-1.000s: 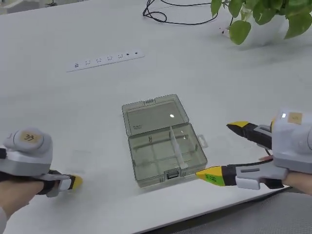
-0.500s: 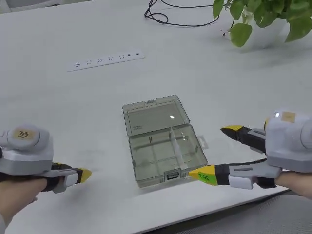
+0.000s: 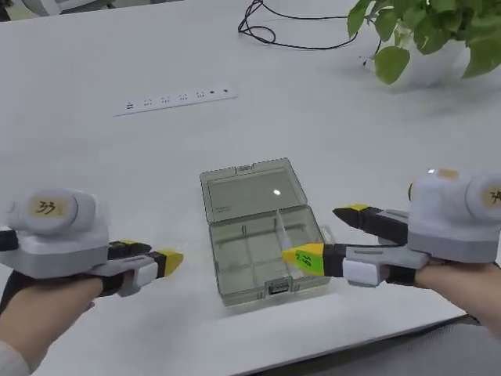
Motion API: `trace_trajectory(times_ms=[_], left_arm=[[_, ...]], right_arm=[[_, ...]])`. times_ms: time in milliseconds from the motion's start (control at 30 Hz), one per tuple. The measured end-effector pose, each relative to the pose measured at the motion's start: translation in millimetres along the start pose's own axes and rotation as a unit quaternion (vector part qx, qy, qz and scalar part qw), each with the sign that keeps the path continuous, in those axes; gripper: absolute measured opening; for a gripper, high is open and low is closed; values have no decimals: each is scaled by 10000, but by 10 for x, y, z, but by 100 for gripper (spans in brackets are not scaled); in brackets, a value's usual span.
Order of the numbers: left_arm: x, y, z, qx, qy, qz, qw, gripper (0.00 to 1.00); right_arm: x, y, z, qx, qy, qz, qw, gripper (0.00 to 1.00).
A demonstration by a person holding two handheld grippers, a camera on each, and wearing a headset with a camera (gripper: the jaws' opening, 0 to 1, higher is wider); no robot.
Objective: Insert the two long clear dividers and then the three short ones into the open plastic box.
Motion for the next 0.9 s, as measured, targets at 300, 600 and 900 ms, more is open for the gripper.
trace_trajectory(times_ms=[300,600,900], left_arm=[[91,208,-31,-83,274,185,9994,30],[165,413,3,-279,569,288,9976,30],[186,523,35,-493,773,295,9954,30]], right_arm=[[177,-77,-83,80,56,12,10000,75],[394,-172,-80,523,181,46,9985,59],[569,-274,-66,822,12,98,9966,35]])
Point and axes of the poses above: the centre of the closed fingertips' face, and the gripper's own axes: x roughly forward along the fingers, y roughly to its right, z roughly out of its underside, the point moved 10 cm from there along -x, roughly backward along the fingers, and after that the axes turned 15 degrees about y, right-handed, at the moved point
